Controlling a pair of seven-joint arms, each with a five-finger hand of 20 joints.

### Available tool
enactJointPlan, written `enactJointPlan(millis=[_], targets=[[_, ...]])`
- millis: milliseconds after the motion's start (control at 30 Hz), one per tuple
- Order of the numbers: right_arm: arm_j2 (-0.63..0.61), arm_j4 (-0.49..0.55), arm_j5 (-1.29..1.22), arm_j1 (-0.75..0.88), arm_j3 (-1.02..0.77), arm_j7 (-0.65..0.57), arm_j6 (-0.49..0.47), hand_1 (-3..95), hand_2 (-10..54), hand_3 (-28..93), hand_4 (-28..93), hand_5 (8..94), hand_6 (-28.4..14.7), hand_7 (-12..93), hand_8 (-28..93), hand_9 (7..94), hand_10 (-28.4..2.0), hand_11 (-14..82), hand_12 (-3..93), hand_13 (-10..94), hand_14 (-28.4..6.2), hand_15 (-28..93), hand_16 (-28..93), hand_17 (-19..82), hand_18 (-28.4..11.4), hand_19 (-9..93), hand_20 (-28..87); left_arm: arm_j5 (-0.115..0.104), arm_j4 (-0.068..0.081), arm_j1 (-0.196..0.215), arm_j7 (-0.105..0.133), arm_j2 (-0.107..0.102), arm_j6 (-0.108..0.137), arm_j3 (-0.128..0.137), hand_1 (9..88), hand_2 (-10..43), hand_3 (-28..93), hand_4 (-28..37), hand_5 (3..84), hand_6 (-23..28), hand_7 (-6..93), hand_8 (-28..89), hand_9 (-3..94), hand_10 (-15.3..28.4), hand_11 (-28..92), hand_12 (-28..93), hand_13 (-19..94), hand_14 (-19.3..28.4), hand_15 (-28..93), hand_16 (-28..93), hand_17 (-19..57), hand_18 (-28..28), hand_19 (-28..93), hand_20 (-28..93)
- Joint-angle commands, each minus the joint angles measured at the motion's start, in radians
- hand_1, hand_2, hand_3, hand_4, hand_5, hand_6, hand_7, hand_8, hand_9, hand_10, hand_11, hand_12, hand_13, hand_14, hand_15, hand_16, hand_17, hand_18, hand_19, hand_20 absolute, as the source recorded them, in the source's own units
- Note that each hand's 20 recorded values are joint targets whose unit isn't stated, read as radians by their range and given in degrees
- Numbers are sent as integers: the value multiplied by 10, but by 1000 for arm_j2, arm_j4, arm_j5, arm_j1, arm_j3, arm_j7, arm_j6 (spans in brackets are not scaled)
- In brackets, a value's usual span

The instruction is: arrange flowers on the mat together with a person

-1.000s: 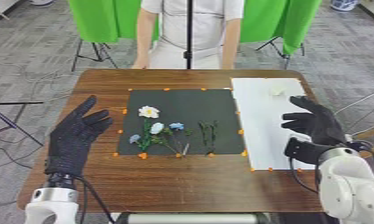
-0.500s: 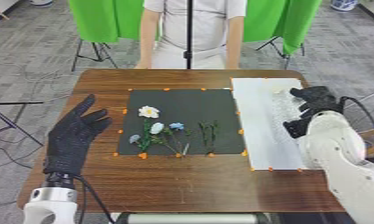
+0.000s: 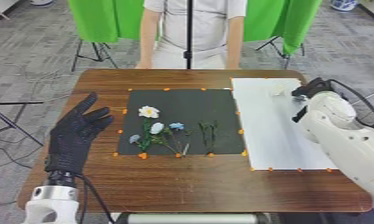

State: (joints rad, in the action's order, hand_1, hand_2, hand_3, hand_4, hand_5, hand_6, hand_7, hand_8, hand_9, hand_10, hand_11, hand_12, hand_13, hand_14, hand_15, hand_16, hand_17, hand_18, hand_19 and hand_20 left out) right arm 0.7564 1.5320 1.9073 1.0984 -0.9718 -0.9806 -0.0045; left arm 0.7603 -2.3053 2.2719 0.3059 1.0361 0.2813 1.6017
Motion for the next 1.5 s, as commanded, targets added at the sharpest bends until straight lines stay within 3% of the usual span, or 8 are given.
enactJointPlan(millis=[33, 600, 833, 867, 967, 1200, 1300, 1500], targets=[[8, -67, -1, -102, 33, 7, -106, 282, -15, 681, -242, 376, 7, 97, -109, 615, -196, 221, 140, 590, -177, 558, 88, 163, -284, 612, 149, -13, -4, 19, 14, -7, 14, 3, 231, 65, 770, -231, 385, 89, 76, -69, 407, 207, 262, 124, 298, 277, 574, -75, -38, 248, 578, 288], [115, -191, -7, -134, 70, 19, -305, 296, -29, 678, -248, 331, 23, 94, -106, 562, -224, 151, 132, 581, -194, 542, 78, 175, -284, 608, 117, -25, -2, 15, 14, -3, -2, -4, 231, 65, 769, -230, 384, 89, 77, -69, 406, 206, 263, 124, 298, 276, 572, -75, -40, 248, 571, 287], [84, -156, -22, -48, 29, 24, -290, 316, -36, 709, -249, 340, 31, 111, -113, 501, -220, 121, 123, 532, -208, 495, 63, 160, -284, 571, 104, -14, -7, 32, -14, -1, -21, 14, 232, 66, 768, -230, 385, 90, 77, -69, 405, 206, 264, 124, 296, 277, 572, -75, -41, 248, 569, 287], [78, -148, -24, -30, 21, 16, -293, 325, -39, 717, -253, 347, 30, 114, -116, 501, -219, 119, 124, 533, -208, 492, 65, 160, -284, 568, 104, -10, -6, 29, -33, 10, -32, 21, 232, 66, 767, -229, 386, 90, 76, -69, 404, 206, 264, 124, 296, 277, 572, -75, -41, 248, 569, 286], [85, -154, -19, -27, 25, 35, -253, 350, -52, 731, -264, 379, 25, 125, -122, 514, -208, 120, 125, 546, -202, 484, 67, 162, -284, 572, 105, -16, -7, 25, -8, 2, -17, 22, 232, 66, 767, -229, 387, 91, 76, -68, 404, 205, 265, 124, 295, 276, 571, -75, -42, 249, 569, 286], [75, -160, 94, -16, 86, 108, -122, 459, -92, 733, -280, 600, 17, 201, -159, 689, -111, 182, 136, 683, -116, 425, 115, 233, -222, 664, 93, -20, -1, 10, -18, 5, -35, 11, 232, 67, 767, -230, 387, 91, 76, -68, 404, 205, 265, 123, 295, 276, 571, -75, -42, 249, 568, 286], [72, -162, 126, -15, 111, 119, -68, 566, -95, 642, -281, 687, 15, 281, -93, 821, -76, 96, 259, 751, -66, 385, 215, 278, -169, 698, 72, -21, -1, 11, -16, 2, -36, 12, 231, 66, 768, -229, 387, 91, 76, -68, 404, 205, 266, 123, 295, 276, 571, -75, -42, 249, 568, 286], [73, -154, 168, -5, 124, 133, 4, 625, -95, 626, -282, 760, 26, 335, -70, 905, -62, 102, 324, 810, -29, 365, 278, 318, -120, 705, 51, -21, -3, 15, -15, 5, -30, 12, 232, 67, 767, -229, 388, 92, 76, -68, 403, 205, 266, 123, 294, 277, 571, -75, -43, 249, 567, 287]])
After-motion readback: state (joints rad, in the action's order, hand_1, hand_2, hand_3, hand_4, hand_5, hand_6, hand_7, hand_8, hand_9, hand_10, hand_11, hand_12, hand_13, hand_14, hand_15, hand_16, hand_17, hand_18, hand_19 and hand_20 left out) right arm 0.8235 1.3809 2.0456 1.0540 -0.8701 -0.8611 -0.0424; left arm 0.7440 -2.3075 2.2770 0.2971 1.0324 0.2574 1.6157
